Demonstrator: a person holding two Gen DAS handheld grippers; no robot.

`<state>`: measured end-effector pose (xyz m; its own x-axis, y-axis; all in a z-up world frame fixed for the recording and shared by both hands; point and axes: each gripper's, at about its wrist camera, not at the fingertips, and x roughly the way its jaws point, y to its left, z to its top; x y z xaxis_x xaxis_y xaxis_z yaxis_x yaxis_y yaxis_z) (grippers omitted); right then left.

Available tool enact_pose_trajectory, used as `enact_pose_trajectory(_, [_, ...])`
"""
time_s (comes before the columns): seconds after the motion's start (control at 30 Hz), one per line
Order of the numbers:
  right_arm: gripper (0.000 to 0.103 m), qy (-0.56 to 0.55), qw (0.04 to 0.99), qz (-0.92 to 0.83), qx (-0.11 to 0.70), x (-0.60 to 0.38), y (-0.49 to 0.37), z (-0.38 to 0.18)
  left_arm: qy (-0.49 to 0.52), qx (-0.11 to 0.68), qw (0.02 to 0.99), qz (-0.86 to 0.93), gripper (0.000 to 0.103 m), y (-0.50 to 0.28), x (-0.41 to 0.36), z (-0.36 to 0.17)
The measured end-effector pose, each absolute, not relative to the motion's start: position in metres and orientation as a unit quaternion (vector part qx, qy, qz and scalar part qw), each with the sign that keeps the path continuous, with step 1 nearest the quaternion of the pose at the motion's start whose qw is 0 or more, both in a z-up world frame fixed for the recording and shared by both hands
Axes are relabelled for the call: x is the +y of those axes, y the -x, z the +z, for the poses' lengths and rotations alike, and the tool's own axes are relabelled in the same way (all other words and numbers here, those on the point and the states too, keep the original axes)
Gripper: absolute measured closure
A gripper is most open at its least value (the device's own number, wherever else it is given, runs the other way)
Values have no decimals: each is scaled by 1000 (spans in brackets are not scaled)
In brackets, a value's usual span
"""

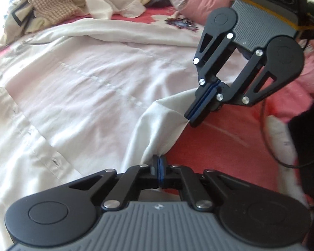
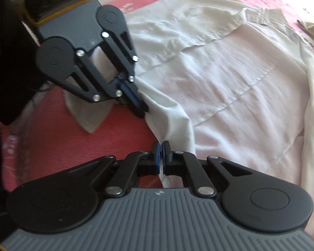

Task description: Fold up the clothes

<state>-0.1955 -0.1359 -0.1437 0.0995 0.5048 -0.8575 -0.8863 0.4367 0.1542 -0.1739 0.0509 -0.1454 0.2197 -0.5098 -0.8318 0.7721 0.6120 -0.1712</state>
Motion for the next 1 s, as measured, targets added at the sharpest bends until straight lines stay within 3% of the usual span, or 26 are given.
enact_pose_trajectory(0.3, [102,169,643,537,520,-145,229,-133,-73,539,665,-513,103,215,52,-148])
enact_pose_trajectory(0.67, [101,160,605,530,572,-128,259,-181,-144,550,637,-521,102,251,34,-171])
enact_pose_trajectory(0.83, [98,136,622,496,591,-156,264,-165,-143,552,633,-524,99,258,37,-169])
enact_pose_trajectory(1.0, [97,87,709,380,588,-222,248,-133,-129,557,624,-532,81,259,45,-161])
